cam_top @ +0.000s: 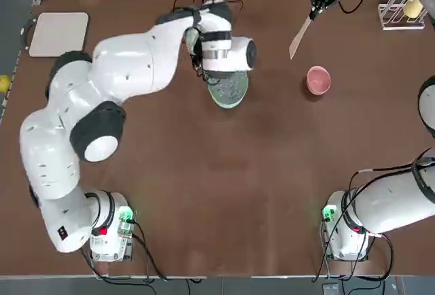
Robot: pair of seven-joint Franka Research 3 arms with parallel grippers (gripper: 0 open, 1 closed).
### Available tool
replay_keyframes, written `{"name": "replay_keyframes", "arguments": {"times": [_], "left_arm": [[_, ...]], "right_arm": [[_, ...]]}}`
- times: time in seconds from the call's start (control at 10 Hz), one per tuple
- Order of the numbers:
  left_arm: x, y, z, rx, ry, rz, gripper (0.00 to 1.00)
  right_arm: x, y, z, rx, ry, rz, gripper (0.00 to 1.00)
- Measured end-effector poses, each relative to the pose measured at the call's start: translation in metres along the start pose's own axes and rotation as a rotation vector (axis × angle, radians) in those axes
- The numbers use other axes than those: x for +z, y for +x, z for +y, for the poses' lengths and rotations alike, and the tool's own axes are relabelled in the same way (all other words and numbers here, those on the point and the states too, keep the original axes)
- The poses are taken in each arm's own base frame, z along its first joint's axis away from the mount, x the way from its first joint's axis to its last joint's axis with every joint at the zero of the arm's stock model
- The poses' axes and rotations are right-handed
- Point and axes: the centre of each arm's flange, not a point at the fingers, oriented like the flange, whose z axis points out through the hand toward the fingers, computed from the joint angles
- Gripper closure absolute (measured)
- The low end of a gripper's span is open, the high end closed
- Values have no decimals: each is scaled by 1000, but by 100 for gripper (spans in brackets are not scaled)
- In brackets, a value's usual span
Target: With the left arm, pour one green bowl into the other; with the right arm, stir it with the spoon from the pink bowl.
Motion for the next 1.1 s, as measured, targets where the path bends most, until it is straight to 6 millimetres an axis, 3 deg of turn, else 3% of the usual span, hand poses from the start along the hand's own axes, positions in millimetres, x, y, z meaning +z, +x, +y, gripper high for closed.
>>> {"name": "replay_keyframes", "arguments": {"times": [0.3, 0.5, 0.8, 1.1], "left_arm": [[24, 87, 24, 36, 36, -200, 96], [55, 126, 8, 32, -21, -277, 96], [129, 177, -25, 114, 44, -359, 96], [162, 234, -30, 164, 73, -477, 96]], "right_arm": [[15, -11, -36, -45, 71, -42, 94], [34, -18, -67, -47, 108, -34, 94], [86, -36, -132, 18, 125, 55, 94], [111, -54, -163, 42, 127, 73, 94]]}}
